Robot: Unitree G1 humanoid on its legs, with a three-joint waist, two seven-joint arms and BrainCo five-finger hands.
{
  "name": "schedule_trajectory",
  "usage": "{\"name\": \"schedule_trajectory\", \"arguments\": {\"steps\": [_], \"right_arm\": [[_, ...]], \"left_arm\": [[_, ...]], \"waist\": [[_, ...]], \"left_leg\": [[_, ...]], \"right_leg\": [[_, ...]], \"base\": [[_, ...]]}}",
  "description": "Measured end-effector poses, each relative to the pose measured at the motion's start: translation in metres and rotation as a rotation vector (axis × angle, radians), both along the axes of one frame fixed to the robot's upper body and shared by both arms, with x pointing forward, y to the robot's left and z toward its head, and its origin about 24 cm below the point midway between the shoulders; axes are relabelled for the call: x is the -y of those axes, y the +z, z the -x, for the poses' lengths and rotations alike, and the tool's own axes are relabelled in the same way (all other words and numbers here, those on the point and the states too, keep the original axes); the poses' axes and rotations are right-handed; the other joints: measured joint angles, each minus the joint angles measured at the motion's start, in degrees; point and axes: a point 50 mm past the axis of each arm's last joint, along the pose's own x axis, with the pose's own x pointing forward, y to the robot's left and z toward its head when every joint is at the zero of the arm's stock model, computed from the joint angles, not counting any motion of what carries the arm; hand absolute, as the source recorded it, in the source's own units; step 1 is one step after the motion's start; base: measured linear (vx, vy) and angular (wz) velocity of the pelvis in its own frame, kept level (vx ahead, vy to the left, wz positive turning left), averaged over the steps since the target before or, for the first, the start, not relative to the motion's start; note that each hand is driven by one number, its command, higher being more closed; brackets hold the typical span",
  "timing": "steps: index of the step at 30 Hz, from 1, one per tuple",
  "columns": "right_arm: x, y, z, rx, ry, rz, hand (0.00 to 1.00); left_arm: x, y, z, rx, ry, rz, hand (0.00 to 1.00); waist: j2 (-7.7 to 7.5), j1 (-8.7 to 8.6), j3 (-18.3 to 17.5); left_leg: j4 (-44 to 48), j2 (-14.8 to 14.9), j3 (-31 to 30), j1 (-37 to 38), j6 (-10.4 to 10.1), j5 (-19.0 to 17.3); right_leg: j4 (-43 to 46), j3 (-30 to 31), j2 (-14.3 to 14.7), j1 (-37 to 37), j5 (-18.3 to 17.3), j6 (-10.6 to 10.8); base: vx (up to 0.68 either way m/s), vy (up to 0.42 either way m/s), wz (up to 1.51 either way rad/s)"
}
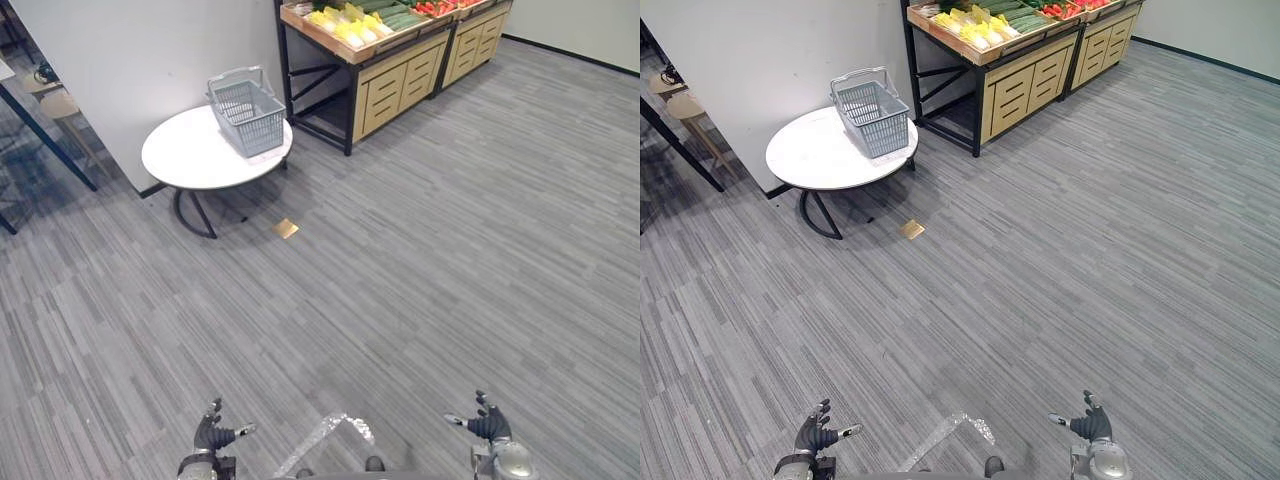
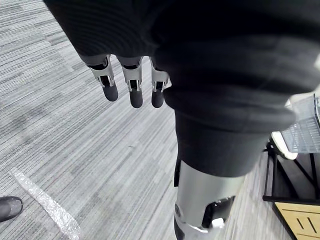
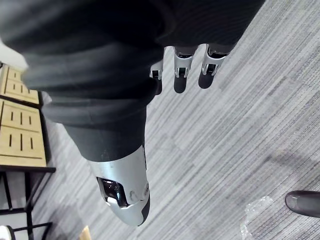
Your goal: Pick vegetable in the basket
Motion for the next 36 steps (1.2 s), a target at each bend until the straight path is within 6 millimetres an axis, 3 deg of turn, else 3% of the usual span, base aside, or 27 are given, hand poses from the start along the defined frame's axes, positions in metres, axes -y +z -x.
{"name": "schedule_trajectory", "arguments": {"steps": [11, 24, 29, 32, 34, 36], "right_arm": [[0.005, 0.002, 0.000, -0.005, 0.008, 0.038, 0.00], [0.006, 0.003, -0.001, -0.001, 0.005, 0.041, 0.00], [0.004, 0.008, -0.017, 0.038, 0.013, 0.041, 0.00], [0.002, 0.015, -0.036, 0.087, 0.023, 0.047, 0.00], [-0.001, 0.018, -0.043, 0.102, 0.038, 0.051, 0.00], [-0.004, 0.017, -0.043, 0.099, 0.053, 0.051, 0.00]], "left_arm": [[-0.011, 0.002, 0.003, -0.002, 0.028, -0.027, 0.00], [-0.021, 0.004, 0.004, 0.007, 0.086, -0.055, 0.00], [-0.024, 0.005, 0.003, 0.022, 0.139, -0.057, 0.00], [-0.023, 0.005, 0.003, 0.031, 0.172, -0.042, 0.00], [-0.019, 0.006, 0.002, 0.051, 0.198, -0.026, 0.00], [-0.018, 0.009, -0.001, 0.073, 0.209, -0.017, 0.00]], "waist": [[-0.03, -1.05, -0.01], [-0.36, -1.09, 0.29], [-0.86, -0.91, 1.42], [-1.21, 0.67, 3.51], [-1.19, 2.01, 4.38], [-1.47, 1.99, 4.62]], "left_leg": [[0.22, 0.00, -0.06, 0.07, 0.00, 0.01], [-0.02, -0.03, -0.47, -0.34, 0.00, 0.01], [0.95, 0.01, -0.24, -2.31, 0.01, -0.09], [5.33, 0.48, 1.69, -5.18, 0.62, -2.61], [8.67, 0.78, 2.66, -6.61, 1.10, -5.14], [11.69, 0.08, 2.58, -7.23, 1.89, -8.06]], "right_leg": [[0.44, -0.05, -0.03, -0.02, 0.06, -0.02], [-0.17, -0.53, -0.05, -0.06, 0.06, -0.02], [0.47, -0.30, -0.06, -1.98, 0.06, -0.03], [2.38, 1.79, 0.20, -4.52, -0.17, 0.19], [7.11, 2.84, 0.21, -7.07, -2.92, 0.89], [14.61, 2.45, -0.86, -9.46, -7.67, 2.53]], "base": [[0.00, 0.000, 0.00], [0.00, 0.000, 0.01], [-0.01, 0.001, -0.03], [-0.03, 0.017, -0.33], [-0.01, 0.034, -0.25], [0.02, 0.060, 0.04]]}}
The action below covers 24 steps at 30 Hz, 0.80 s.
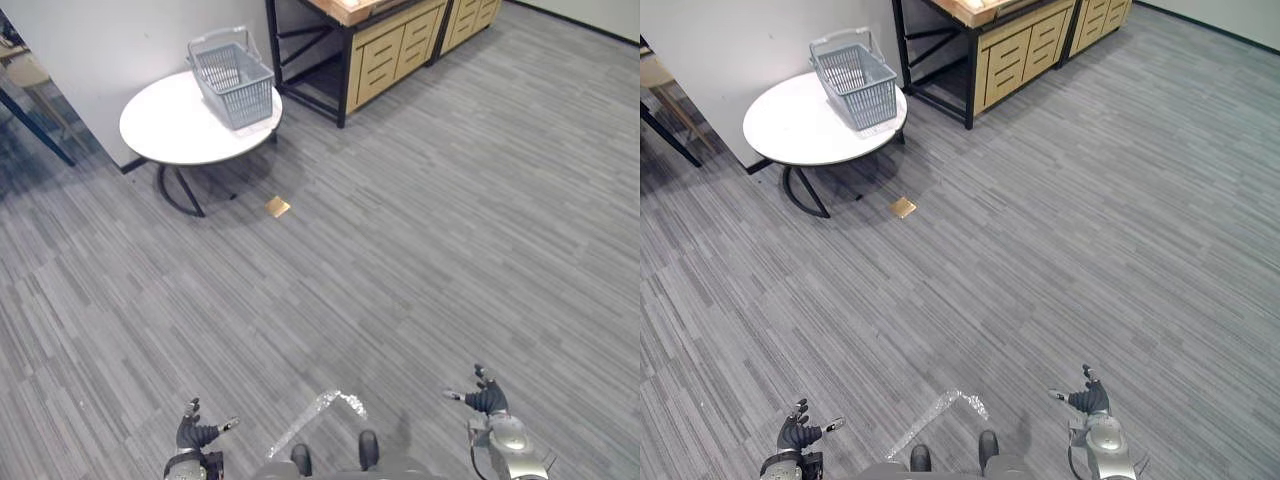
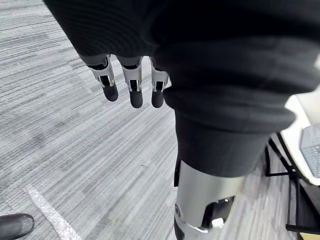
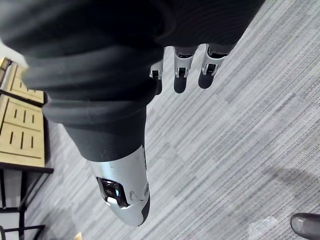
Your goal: Pick vegetable in the basket
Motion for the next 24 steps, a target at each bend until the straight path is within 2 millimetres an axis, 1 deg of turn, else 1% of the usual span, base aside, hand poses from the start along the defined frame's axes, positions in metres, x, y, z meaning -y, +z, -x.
{"name": "schedule_trajectory", "arguments": {"steps": [1, 2, 3, 4, 5, 6, 7, 8, 9, 10, 11, 12, 13, 14, 15, 16, 17, 18, 19, 20, 21, 22, 23, 24], "right_arm": [[-0.002, 0.000, -0.001, 0.001, 0.011, 0.001, 0.00], [-0.005, 0.002, -0.004, 0.010, 0.030, 0.000, 0.00], [-0.013, 0.003, -0.007, 0.026, 0.064, -0.005, 0.00], [-0.016, 0.003, -0.007, 0.025, 0.076, -0.009, 0.00], [-0.019, 0.002, -0.007, 0.019, 0.091, -0.011, 0.00], [-0.019, 0.002, -0.008, 0.021, 0.096, -0.009, 0.00], [-0.019, 0.003, -0.009, 0.024, 0.096, -0.008, 0.00], [-0.017, 0.005, -0.010, 0.032, 0.097, -0.002, 0.00], [-0.015, 0.007, -0.012, 0.042, 0.096, 0.001, 0.00], [-0.013, 0.010, -0.014, 0.055, 0.096, 0.008, 0.00], [-0.012, 0.011, -0.015, 0.058, 0.095, 0.009, 0.00], [-0.010, 0.010, -0.012, 0.054, 0.087, 0.006, 0.00], [-0.009, 0.008, -0.008, 0.043, 0.081, 0.008, 0.00], [-0.008, 0.008, -0.007, 0.039, 0.078, 0.008, 0.00], [-0.008, 0.010, -0.008, 0.051, 0.075, 0.007, 0.00], [-0.010, 0.012, -0.011, 0.068, 0.078, 0.001, 0.00], [-0.011, 0.012, -0.011, 0.072, 0.081, -0.004, 0.00], [-0.013, 0.012, -0.011, 0.070, 0.088, -0.012, 0.00], [-0.014, 0.012, -0.010, 0.070, 0.091, -0.016, 0.00], [-0.017, 0.013, -0.012, 0.082, 0.090, -0.025, 0.00], [-0.020, 0.015, -0.014, 0.100, 0.089, -0.036, 0.00], [-0.022, 0.015, -0.015, 0.111, 0.084, -0.042, 0.00], [-0.024, 0.017, -0.017, 0.123, 0.074, -0.047, 0.00], [-0.023, 0.019, -0.018, 0.135, 0.069, -0.043, 0.00]], "left_arm": [[-0.001, 0.002, -0.001, 0.014, 0.006, 0.002, 0.00], [-0.002, 0.003, -0.002, 0.021, 0.012, 0.002, 0.00], [-0.006, 0.005, -0.002, 0.023, 0.008, -0.013, 0.00], [-0.008, 0.006, -0.004, 0.027, 0.002, -0.020, 0.00], [-0.012, 0.008, -0.005, 0.030, -0.003, -0.031, 0.00], [-0.013, 0.010, -0.010, 0.040, -0.005, -0.037, 0.00], [-0.013, 0.011, -0.013, 0.047, -0.007, -0.038, 0.00], [-0.012, 0.013, -0.021, 0.066, -0.011, -0.037, 0.00], [-0.010, 0.014, -0.028, 0.082, -0.020, -0.033, 0.00], [-0.007, 0.016, -0.035, 0.099, -0.029, -0.027, 0.00], [-0.006, 0.017, -0.038, 0.106, -0.035, -0.027, 0.00], [-0.004, 0.017, -0.040, 0.106, -0.045, -0.025, 0.00], [0.000, 0.016, -0.042, 0.106, -0.056, -0.017, 0.00], [0.003, 0.016, -0.043, 0.109, -0.059, -0.010, 0.00], [0.008, 0.016, -0.047, 0.117, -0.068, 0.003, 0.00], [0.011, 0.015, -0.048, 0.112, -0.078, 0.007, 0.00], [0.012, 0.013, -0.047, 0.106, -0.075, 0.010, 0.00], [0.014, 0.010, -0.043, 0.089, -0.073, 0.018, 0.00], [0.016, 0.008, -0.041, 0.083, -0.072, 0.026, 0.00], [0.016, 0.008, -0.040, 0.082, -0.073, 0.028, 0.00], [0.017, 0.008, -0.040, 0.079, -0.072, 0.028, 0.00], [0.017, 0.008, -0.040, 0.078, -0.073, 0.029, 0.00], [0.019, 0.008, -0.041, 0.082, -0.076, 0.037, 0.00], [0.022, 0.008, -0.041, 0.085, -0.086, 0.046, 0.00]], "waist": [[-0.29, -0.13, 0.36], [-0.18, 0.19, 0.50], [-0.38, -0.26, 1.07], [-0.69, -0.46, 1.37], [-0.56, -0.22, 1.96], [-0.75, -0.18, 2.19], [-0.73, -0.25, 2.29], [-0.46, -0.75, 2.58], [-0.15, -1.39, 2.94], [0.27, -2.38, 3.58], [0.07, -3.02, 3.79], [-0.61, -3.62, 4.26], [-1.09, -3.94, 3.89], [-0.66, -4.08, 3.74], [1.35, -3.98, 3.68], [2.45, -3.92, 3.92], [2.75, -3.96, 3.95], [3.07, -4.00, 4.11], [3.28, -3.29, 4.29], [3.35, -2.91, 4.40], [3.18, -2.31, 4.58], [2.89, -1.98, 4.75], [2.19, -1.48, 5.09], [1.95, -1.33, 5.20]], "left_leg": [[1.20, -0.47, -0.16, -0.03, 0.40, -1.80], [1.65, -0.56, -0.10, 0.37, 0.93, -2.56], [2.29, -0.78, -1.03, 1.51, 2.03, -3.34], [2.75, -0.86, -1.46, 2.17, 2.22, -3.89], [2.87, -0.67, -1.85, 3.60, 2.20, -4.98], [2.80, -0.22, -2.51, 4.75, 2.08, -5.72], [2.66, 0.04, -3.22, 5.31, 1.83, -5.79], [1.82, 0.70, -4.88, 6.69, 1.36, -6.04], [0.15, 1.23, -6.13, 8.19, 1.13, -5.96], [-2.73, 1.92, -8.07, 10.87, 0.70, -5.70], [-3.88, 2.00, -8.74, 12.23, 0.61, -5.65], [-5.20, 1.71, -10.28, 14.96, 0.08, -5.91], [-4.80, 2.26, -12.23, 16.45, -1.77, -7.01], [-4.05, 3.01, -13.09, 16.63, -2.11, -7.18], [-0.01, 4.91, -14.33, 14.91, -2.93, -6.72], [6.17, 5.98, -14.28, 12.78, -6.69, -4.31], [10.69, 6.32, -14.37, 11.16, -8.09, -2.16], [22.64, 7.11, -14.14, 7.23, -9.93, 5.58], [36.28, 9.29, -13.47, 2.20, -11.91, 12.21], [46.98, 11.98, -10.37, -2.32, -10.10, 10.95], [54.48, 14.44, -7.34, -6.27, -6.94, 8.96], [57.40, 15.36, -5.49, -8.71, -4.83, 7.59], [58.25, 15.71, -2.45, -12.89, -2.70, 6.11], [55.51, 15.46, 0.05, -17.01, -2.06, 5.28]], "right_leg": [[6.61, -0.58, -0.79, -2.24, -1.93, 1.47], [14.21, -1.60, -1.27, -5.59, -2.00, 1.45], [25.33, -3.05, -2.25, -10.78, -1.53, 1.35], [29.51, -3.55, -2.58, -12.69, -1.85, 1.19], [31.01, -4.73, -2.63, -14.87, -3.26, 0.43], [28.18, -6.62, -2.58, -16.33, -3.85, 0.38], [25.62, -7.26, -2.39, -16.96, -3.76, 0.23], [18.93, -8.24, -1.67, -17.89, -2.93, -0.26], [12.54, -8.24, -1.11, -18.45, -0.68, -0.57], [2.65, -8.39, -0.28, -18.53, 4.09, -0.49], [-1.36, -8.48, -0.32, -18.61, 6.59, -0.31], [-6.15, -8.21, -0.75, -18.85, 9.91, -0.55], [-5.08, -7.49, -0.98, -19.23, 15.99, -2.96], [-2.85, -7.65, -0.88, -19.63, 18.75, -4.86], [3.98, -9.33, -0.07, -21.94, 15.86, -7.06], [7.80, -10.75, 0.48, -21.90, 12.04, -8.33], [8.99, -11.42, 0.62, -20.91, 10.02, -8.68], [9.17, -12.56, 1.07, -16.90, 6.68, -9.19], [6.80, -13.05, 2.30, -11.11, 4.86, -9.98], [4.52, -13.16, 3.78, -6.80, 4.19, -10.54], [2.19, -13.11, 4.77, -2.66, 3.82, -11.11], [0.49, -13.10, 5.01, 0.18, 3.61, -11.42], [-2.89, -13.01, 5.07, 5.36, 3.49, -11.51], [-6.05, -12.90, 4.98, 9.24, 3.32, -11.42]], "base": [[0.04, 0.075, 0.01], [0.08, 0.088, 0.11], [0.12, 0.050, 0.17], [0.25, 0.052, 0.26], [0.33, 0.036, 0.23], [0.33, 0.031, 0.24], [0.37, 0.002, 0.50], [0.45, -0.036, 0.60], [0.60, -0.081, 0.86], [0.56, -0.104, 0.76], [0.61, -0.149, 0.86], [0.64, -0.198, 0.83], [0.64, -0.214, 0.80], [0.63, -0.239, 0.61], [0.63, -0.257, 0.39], [0.63, -0.266, 0.32], [0.67, -0.294, 0.35], [0.69, -0.301, 0.39], [0.80, -0.344, 0.30], [0.74, -0.307, 0.08], [0.58, -0.217, -0.05], [0.54, -0.172, 0.04], [0.51, -0.129, 0.10], [0.49, -0.115, 0.06]]}}
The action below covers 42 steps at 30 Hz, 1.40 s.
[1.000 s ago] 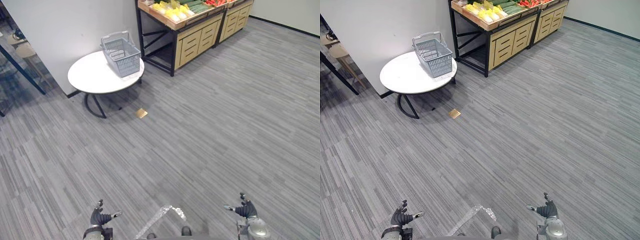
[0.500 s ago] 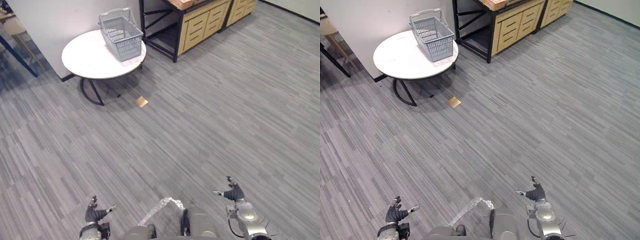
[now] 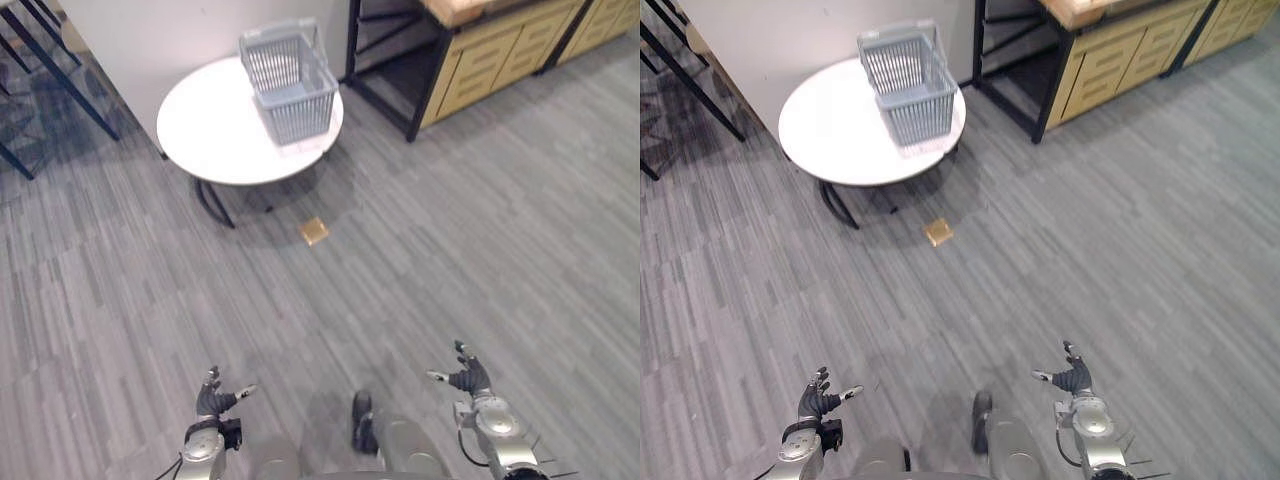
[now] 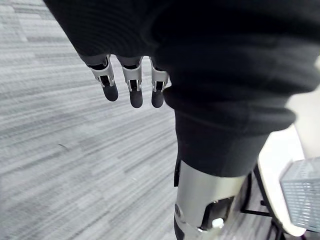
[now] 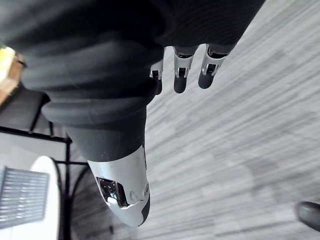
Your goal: Pick vegetable in the basket
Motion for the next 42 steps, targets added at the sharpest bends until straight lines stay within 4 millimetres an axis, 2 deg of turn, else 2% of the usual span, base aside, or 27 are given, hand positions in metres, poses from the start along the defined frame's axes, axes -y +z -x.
{"name": "schedule_trajectory", "arguments": {"steps": [1, 4, 6, 8, 9, 11, 12, 13, 14, 15, 16, 18, 19, 22, 23, 24, 26, 28, 29, 30, 31, 32, 33, 35, 37, 39, 42], "right_arm": [[0.001, 0.002, -0.001, 0.008, -0.001, 0.001, 0.00], [0.001, 0.004, -0.002, 0.019, -0.009, -0.004, 0.00], [0.002, 0.004, -0.002, 0.018, -0.009, -0.001, 0.00], [0.002, 0.004, -0.002, 0.017, -0.008, 0.002, 0.00], [0.000, 0.002, -0.001, 0.013, -0.007, -0.002, 0.00], [-0.006, 0.002, -0.003, 0.008, 0.035, 0.006, 0.00], [-0.006, 0.002, -0.003, 0.007, 0.041, 0.014, 0.00], [-0.005, 0.003, -0.003, 0.007, 0.046, 0.024, 0.00], [-0.006, 0.001, -0.002, 0.000, 0.051, 0.026, 0.00], [-0.008, 0.001, -0.003, -0.002, 0.067, 0.035, 0.00], [-0.013, 0.003, -0.006, 0.003, 0.097, 0.045, 0.00], [-0.021, 0.007, -0.013, 0.027, 0.142, 0.055, 0.00], [-0.027, 0.013, -0.018, 0.058, 0.173, 0.063, 0.00], [-0.037, 0.032, -0.034, 0.153, 0.226, 0.077, 0.00], [-0.039, 0.040, -0.043, 0.188, 0.244, 0.091, 0.00], [-0.038, 0.046, -0.049, 0.214, 0.253, 0.109, 0.00], [-0.037, 0.055, -0.056, 0.243, 0.270, 0.144, 0.00], [-0.035, 0.064, -0.060, 0.273, 0.297, 0.192, 0.00], [-0.032, 0.070, -0.062, 0.294, 0.310, 0.226, 0.00], [-0.031, 0.080, -0.066, 0.329, 0.330, 0.269, 0.00], [-0.030, 0.085, -0.067, 0.348, 0.338, 0.290, 0.00], [-0.029, 0.096, -0.070, 0.389, 0.351, 0.338, 0.00], [-0.033, 0.103, -0.076, 0.418, 0.373, 0.359, 0.00], [-0.043, 0.113, -0.083, 0.465, 0.410, 0.386, 0.00], [-0.049, 0.122, -0.089, 0.505, 0.431, 0.414, 0.00], [-0.049, 0.127, -0.093, 0.517, 0.458, 0.470, 0.00], [-0.042, 0.128, -0.094, 0.494, 0.500, 0.570, 0.00]], "left_arm": [[0.001, 0.000, 0.000, 0.001, -0.005, 0.004, 0.00], [0.004, 0.001, -0.002, 0.010, -0.018, 0.009, 0.00], [0.007, -0.001, 0.004, -0.001, -0.024, 0.011, 0.00], [0.005, -0.003, 0.011, -0.017, -0.014, 0.008, 0.00], [0.001, -0.003, 0.014, -0.028, -0.008, 0.001, 0.00], [-0.006, -0.004, 0.023, -0.040, 0.023, -0.008, 0.00], [-0.006, -0.003, 0.023, -0.039, 0.022, -0.009, 0.00], [-0.006, -0.003, 0.022, -0.038, 0.016, -0.013, 0.00], [-0.008, -0.001, 0.019, -0.029, 0.012, -0.020, 0.00], [-0.008, -0.001, 0.017, -0.027, 0.009, -0.023, 0.00], [-0.008, -0.001, 0.017, -0.036, 0.000, -0.026, 0.00], [-0.007, 0.000, 0.015, -0.035, -0.024, -0.032, 0.00], [-0.007, 0.000, 0.013, -0.030, -0.035, -0.035, 0.00], [-0.008, 0.002, 0.010, -0.024, -0.042, -0.043, 0.00], [-0.008, 0.001, 0.010, -0.029, -0.047, -0.046, 0.00], [-0.008, 0.001, 0.007, -0.036, -0.062, -0.053, 0.00], [-0.008, 0.001, 0.003, -0.036, -0.075, -0.060, 0.00], [-0.004, -0.001, 0.006, -0.051, -0.103, -0.063, 0.00], [0.001, -0.005, 0.008, -0.072, -0.129, -0.061, 0.00], [0.006, -0.009, 0.011, -0.099, -0.165, -0.064, 0.00], [0.009, -0.010, 0.010, -0.104, -0.176, -0.063, 0.00], [0.014, -0.012, 0.013, -0.114, -0.180, -0.040, 0.00], [0.017, -0.015, 0.018, -0.127, -0.184, -0.026, 0.00], [0.019, -0.017, 0.022, -0.149, -0.193, -0.023, 0.00], [0.022, -0.017, 0.017, -0.141, -0.208, -0.020, 0.00], [0.026, -0.015, 0.012, -0.127, -0.221, -0.020, 0.00], [0.033, -0.012, 0.000, -0.104, -0.241, -0.019, 0.00]], "waist": [[-0.04, 0.21, -0.02], [0.22, 1.52, 0.33], [0.73, 2.25, 0.14], [2.01, 3.75, -0.65], [2.13, 4.65, -1.45], [-2.20, 4.57, -4.46], [-3.13, 4.46, -5.13], [-4.53, 4.41, -5.72], [-5.92, 3.96, -5.54], [-6.19, 3.80, -5.38], [-5.97, 3.80, -5.21], [-4.51, 3.63, -4.64], [-3.48, 2.71, -4.34], [-3.13, 1.29, -4.11], [-3.52, 1.16, -3.93], [-3.39, 1.05, -3.56], [-5.08, 0.90, -3.32], [-6.18, 0.92, -3.83], [-4.80, 1.05, -4.21], [-3.25, 0.88, -4.19], [-2.25, 0.57, -4.19], [0.25, 0.57, -3.73], [1.37, 1.41, -3.63], [0.70, 1.37, -3.31], [0.16, 1.38, -3.01], [0.99, 1.34, -3.10], [3.15, 1.33, -2.93]], "left_leg": [[-2.68, -0.34, 0.92, -1.81, -0.52, -0.46], [-27.67, -3.90, 3.02, -6.88, -1.63, 0.08], [-52.77, -6.89, 2.08, -5.51, -5.33, 4.86], [-59.99, -6.42, 2.15, -5.89, -5.56, 5.65], [-59.36, -6.68, 3.21, -5.72, -2.80, 9.76], [-57.80, -10.44, 6.76, -5.61, 1.86, 16.04], [-57.17, -11.61, 7.47, -5.49, 2.37, 16.14], [-54.38, -13.72, 7.90, -5.07, 5.47, 14.10], [-51.69, -16.06, 7.81, -3.00, 7.06, 9.72], [-50.69, -17.07, 7.30, -0.30, 7.69, 6.97], [-50.77, -18.07, 6.61, 4.23, 7.89, 4.28], [-53.40, -18.38, 4.74, 12.31, 8.31, 1.52], [-55.62, -18.34, 2.95, 16.58, 8.24, 0.54], [-57.81, -18.21, 1.25, 22.03, 7.45, -0.94], [-57.68, -17.95, 0.42, 23.93, 6.99, -2.19], [-57.88, -17.95, -0.87, 25.38, 6.00, -3.17], [-58.28, -18.50, -3.68, 27.93, 4.06, -4.98], [-56.77, -18.59, -7.76, 31.41, 2.05, -10.20], [-53.92, -17.11, -9.17, 31.24, 0.87, -11.89], [-45.50, -14.89, -10.01, 28.08, -0.05, -12.40], [-39.54, -13.39, -9.73, 25.52, -0.40, -12.17], [-28.56, -9.82, -8.71, 21.24, -2.62, -10.01], [-21.05, -6.09, -7.09, 18.22, -2.23, -7.88], [-18.21, -4.29, -4.65, 16.05, -1.55, -8.67], [-24.21, -4.40, -3.40, 14.61, -1.72, -8.97], [-37.98, -4.69, -3.28, 14.51, -2.86, -8.52], [-51.60, -4.92, -2.64, 15.56, -4.83, -0.02]], "right_leg": [[-1.22, 0.08, -0.10, 1.47, -0.44, 0.25], [-3.91, 0.44, -0.94, 7.10, -3.81, 1.81], [-4.56, 1.50, -1.17, 10.39, -6.72, 3.37], [-5.49, 3.25, -0.71, 13.04, -9.37, 5.03], [-5.24, 4.21, -1.96, 15.54, -11.93, 6.01], [1.72, 5.33, -7.64, 13.16, -14.16, 7.17], [6.60, 5.68, -9.29, 11.28, -14.33, 7.52], [17.54, 6.83, -11.79, 7.55, -13.12, 9.89], [30.27, 7.93, -14.41, 3.45, -6.91, 15.00], [39.66, 8.32, -15.83, 0.38, 0.96, 16.23], [49.85, 7.62, -17.25, -3.58, 0.02, 13.11], [55.64, 5.26, -16.36, -8.47, -5.25, 8.24], [53.78, 3.76, -14.98, -12.09, -8.04, 7.99], [39.66, 2.63, -12.01, -19.97, -9.65, 8.22], [27.53, 3.93, -9.88, -21.73, -8.09, 9.02], [14.43, 5.48, -8.17, -22.83, -3.35, 9.86], [1.24, 7.22, -7.59, -22.95, 3.50, 11.72], [2.31, 8.42, -8.57, -22.42, 7.95, 10.04], [4.97, 7.43, -8.06, -22.33, 10.67, 8.22], [6.53, 4.52, -7.89, -21.45, 11.30, 8.09], [6.32, 3.08, -7.38, -20.48, 11.37, 7.89], [4.99, 0.91, -5.04, -17.35, 10.24, 6.10], [2.94, 0.48, -2.87, -14.00, 9.66, 4.63], [0.12, 0.07, -2.30, -9.54, 8.85, 3.88], [-1.63, 0.13, -2.66, -6.95, 8.86, 4.16], [-2.19, -0.03, -2.51, -6.94, 9.20, 4.08], [-2.58, 1.17, -1.30, -6.95, 8.82, 5.02]], "base": [[0.45, -0.074, -0.12], [0.48, 0.019, -0.08], [0.59, 0.145, -0.18], [0.57, 0.228, -0.46], [0.46, 0.237, -0.40], [0.69, 0.317, -0.16], [0.80, 0.322, 0.07], [0.71, 0.254, 0.26], [0.85, 0.279, 0.40], [0.70, 0.217, 0.41], [0.66, 0.191, 0.19], [0.59, 0.151, 0.27], [0.56, 0.092, 0.51], [0.54, 0.001, 0.44], [0.55, -0.075, 0.48], [0.56, -0.092, 0.56], [0.56, -0.155, 0.84], [0.66, -0.282, 1.12], [0.63, -0.309, 1.14], [0.46, -0.245, 0.87], [0.62, -0.343, 0.89], [0.58, -0.315, 0.48], [0.55, -0.285, 0.29], [0.40, -0.184, 0.07], [0.33, -0.145, -0.03], [0.20, -0.053, -0.13], [0.15, 0.083, -0.25]]}}
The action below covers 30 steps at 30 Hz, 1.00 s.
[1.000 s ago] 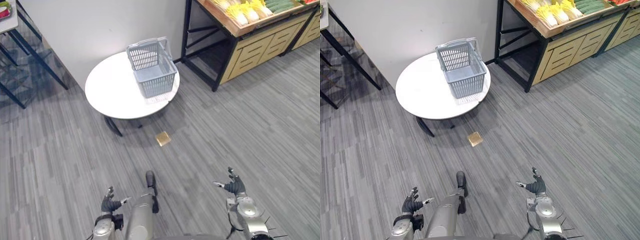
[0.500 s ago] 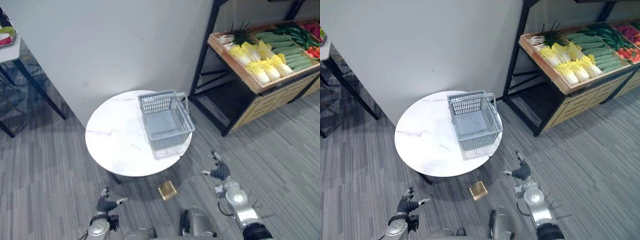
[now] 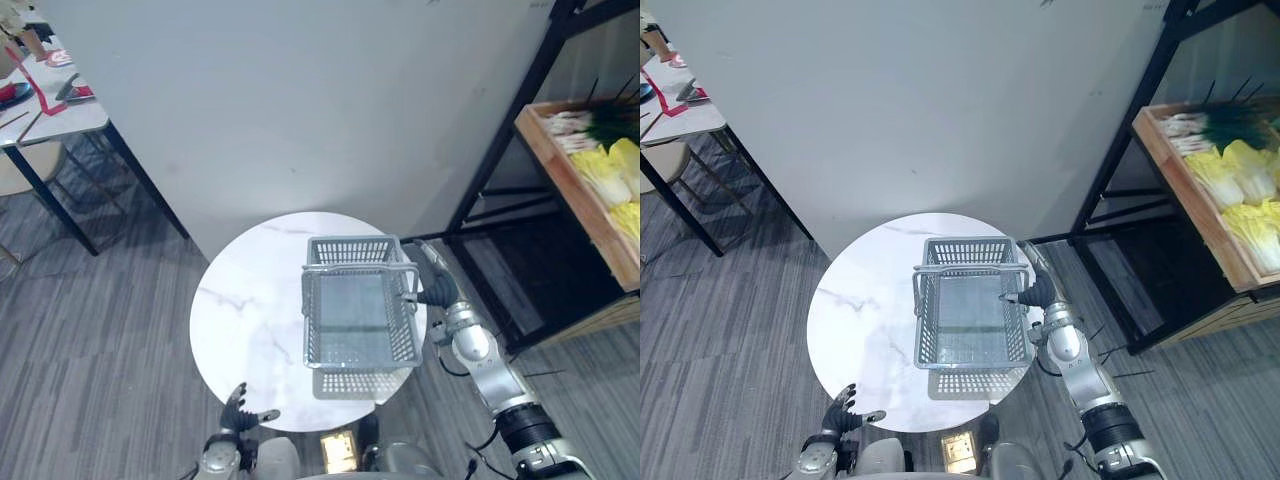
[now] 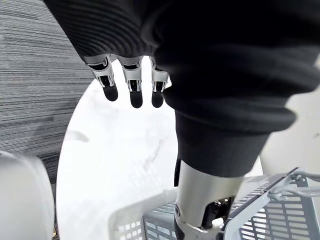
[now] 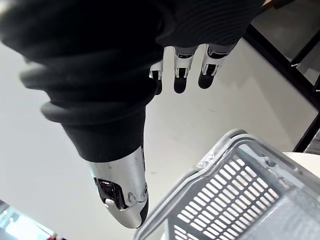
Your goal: Pick vegetable in the basket
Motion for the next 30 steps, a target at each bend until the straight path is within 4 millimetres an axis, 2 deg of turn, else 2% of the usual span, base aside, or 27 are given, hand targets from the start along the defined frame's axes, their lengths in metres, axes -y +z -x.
{"name": "schedule_trajectory", "arguments": {"steps": [2, 5, 9, 13, 16, 18, 20, 23, 25, 26, 30], "right_arm": [[-0.005, 0.000, -0.001, 0.000, 0.024, 0.043, 0.00], [-0.021, 0.010, -0.013, 0.037, 0.090, 0.100, 0.00], [-0.026, 0.009, -0.031, 0.013, 0.108, 0.202, 0.00], [-0.034, 0.018, -0.054, 0.027, 0.124, 0.325, 0.00], [-0.034, 0.040, -0.077, 0.063, 0.099, 0.386, 0.00], [-0.029, 0.059, -0.091, 0.089, 0.064, 0.416, 0.00], [-0.030, 0.078, -0.101, 0.125, 0.045, 0.428, 0.00], [-0.020, 0.090, -0.109, 0.133, -0.002, 0.452, 0.00], [-0.018, 0.094, -0.112, 0.130, -0.016, 0.458, 0.00], [-0.015, 0.095, -0.114, 0.119, -0.028, 0.462, 1.00], [-0.012, 0.095, -0.117, 0.099, -0.056, 0.464, 1.00]], "left_arm": [[0.000, 0.001, -0.002, 0.003, -0.008, -0.007, 0.00], [-0.002, 0.001, -0.001, 0.001, -0.010, -0.013, 0.00], [-0.008, 0.002, 0.000, 0.001, -0.010, -0.032, 0.00], [-0.018, 0.006, -0.005, 0.023, -0.005, -0.066, 0.00], [-0.026, 0.013, -0.018, 0.070, 0.003, -0.097, 0.00], [-0.028, 0.021, -0.030, 0.117, 0.009, -0.109, 0.00], [-0.028, 0.024, -0.034, 0.145, 0.015, -0.106, 0.00], [-0.028, 0.028, -0.040, 0.166, 0.022, -0.105, 0.00], [-0.031, 0.028, -0.039, 0.162, 0.032, -0.109, 0.00], [-0.031, 0.028, -0.039, 0.164, 0.043, -0.104, 0.00], [-0.031, 0.028, -0.040, 0.169, 0.047, -0.105, 0.00]], "waist": [[-0.89, -0.33, -0.13], [-0.99, -0.12, -0.24], [-1.01, 0.01, -0.23], [-1.17, 0.29, -0.05], [-1.63, 1.36, 2.07], [-1.46, 1.79, 4.07], [-0.91, 2.13, 6.11], [0.26, 3.02, 8.01], [0.49, 3.08, 8.22], [0.64, 3.12, 8.31], [0.78, 3.21, 9.09]], "left_leg": [[-3.83, -1.61, 1.07, 1.78, 0.70, 0.94], [-7.19, -3.43, 3.95, 2.24, 1.91, 1.88], [-7.71, -4.76, 4.47, 2.15, 2.31, 2.13], [-7.80, -5.63, 4.60, 0.65, 2.66, 2.36], [-6.84, -5.96, 4.66, -2.08, 3.22, 2.69], [-5.92, -6.32, 3.78, -4.53, 3.52, 2.73], [-4.87, -6.51, 3.36, -6.58, 3.76, 2.76], [-4.28, -6.77, 1.80, -8.77, 4.19, 3.25], [-4.25, -6.76, 0.84, -9.78, 4.15, 3.61], [-4.26, -6.73, 0.52, -10.00, 4.10, 3.77], [-4.65, -6.77, 0.14, -10.21, 3.63, 4.14]], "right_leg": [[-0.68, 1.53, -1.19, -0.18, 0.16, 1.20], [-3.51, 4.17, -2.59, -1.07, 1.85, 3.15], [-5.20, 5.08, -3.59, -0.98, 3.29, 3.82], [-5.79, 5.31, -4.36, -2.31, 4.27, 4.10], [-5.83, 5.60, -4.74, -4.56, 5.53, 3.92], [-6.16, 5.13, -5.18, -5.91, 6.25, 3.87], [-6.65, 4.96, -5.41, -7.00, 6.84, 4.02], [-6.67, 3.47, -5.51, -8.08, 6.97, 4.05], [-6.70, 2.59, -5.53, -8.57, 6.96, 4.04], [-6.71, 2.20, -5.56, -8.60, 6.91, 3.97], [-6.65, 1.91, -5.67, -8.90, 6.76, 3.82]], "base": [[0.08, 0.097, -0.25], [0.03, 0.142, -0.32], [0.02, 0.102, -0.07], [-0.02, 0.047, -0.01], [-0.08, 0.015, 0.00], [-0.12, 0.006, 0.18], [-0.15, 0.011, 0.16], [-0.08, -0.005, 0.23], [-0.04, -0.012, 0.24], [-0.01, 0.002, 0.19], [0.00, 0.008, 0.04]]}}
